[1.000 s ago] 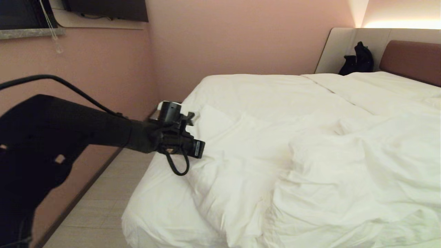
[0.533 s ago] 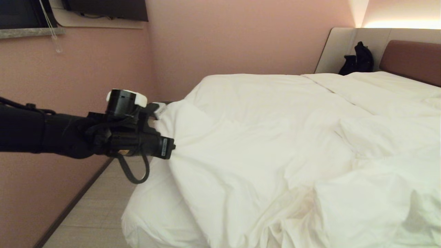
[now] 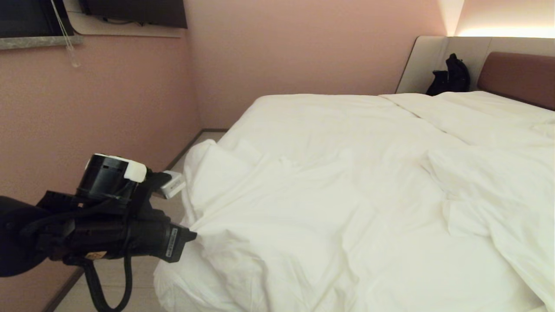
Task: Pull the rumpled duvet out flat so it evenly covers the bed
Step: Flatten the corners of the folded blanket
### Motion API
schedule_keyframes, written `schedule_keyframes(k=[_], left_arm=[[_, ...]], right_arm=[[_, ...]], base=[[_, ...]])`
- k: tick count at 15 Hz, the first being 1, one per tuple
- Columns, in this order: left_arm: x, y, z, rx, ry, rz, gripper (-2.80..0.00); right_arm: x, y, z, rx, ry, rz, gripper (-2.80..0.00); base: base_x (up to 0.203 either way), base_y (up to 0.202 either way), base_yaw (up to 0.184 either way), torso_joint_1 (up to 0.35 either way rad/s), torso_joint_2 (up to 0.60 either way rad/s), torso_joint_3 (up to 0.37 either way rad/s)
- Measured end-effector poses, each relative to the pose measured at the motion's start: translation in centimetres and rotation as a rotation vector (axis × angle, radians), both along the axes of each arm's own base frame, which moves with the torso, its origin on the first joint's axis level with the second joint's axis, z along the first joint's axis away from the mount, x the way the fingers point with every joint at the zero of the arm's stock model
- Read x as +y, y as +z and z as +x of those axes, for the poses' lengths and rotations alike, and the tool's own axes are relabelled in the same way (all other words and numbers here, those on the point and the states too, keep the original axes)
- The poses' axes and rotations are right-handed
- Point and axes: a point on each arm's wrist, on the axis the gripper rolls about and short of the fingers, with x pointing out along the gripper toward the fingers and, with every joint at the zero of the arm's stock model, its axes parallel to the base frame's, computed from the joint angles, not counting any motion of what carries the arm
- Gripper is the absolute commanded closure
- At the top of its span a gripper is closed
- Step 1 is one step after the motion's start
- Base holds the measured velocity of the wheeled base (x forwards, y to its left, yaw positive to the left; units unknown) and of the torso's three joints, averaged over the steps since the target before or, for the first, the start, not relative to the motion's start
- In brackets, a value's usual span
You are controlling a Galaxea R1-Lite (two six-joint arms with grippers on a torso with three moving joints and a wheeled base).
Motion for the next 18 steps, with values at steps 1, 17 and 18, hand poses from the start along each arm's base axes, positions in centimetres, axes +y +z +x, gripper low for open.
schedule_keyframes(k=[1, 17, 18], left_arm=[[0.2, -0.5, -0.5, 0.026, 0.004, 0.01, 0.0], [-0.6, 5.5, 0.9, -0.289, -0.017, -0.09, 0.0], [-1.1, 6.3, 1.5, -0.316, -0.042, -0.109, 0.0]], right_arm=[[0.0, 0.0, 0.0, 0.002, -0.001, 0.0, 0.0], [0.0, 0.0, 0.0, 0.001, 0.0, 0.0, 0.0], [0.0, 0.0, 0.0, 0.001, 0.0, 0.0, 0.0]], base=[[0.0, 0.0, 0.0, 0.0, 0.0, 0.0], [0.0, 0.0, 0.0, 0.0, 0.0, 0.0], [0.0, 0.0, 0.0, 0.0, 0.0, 0.0]])
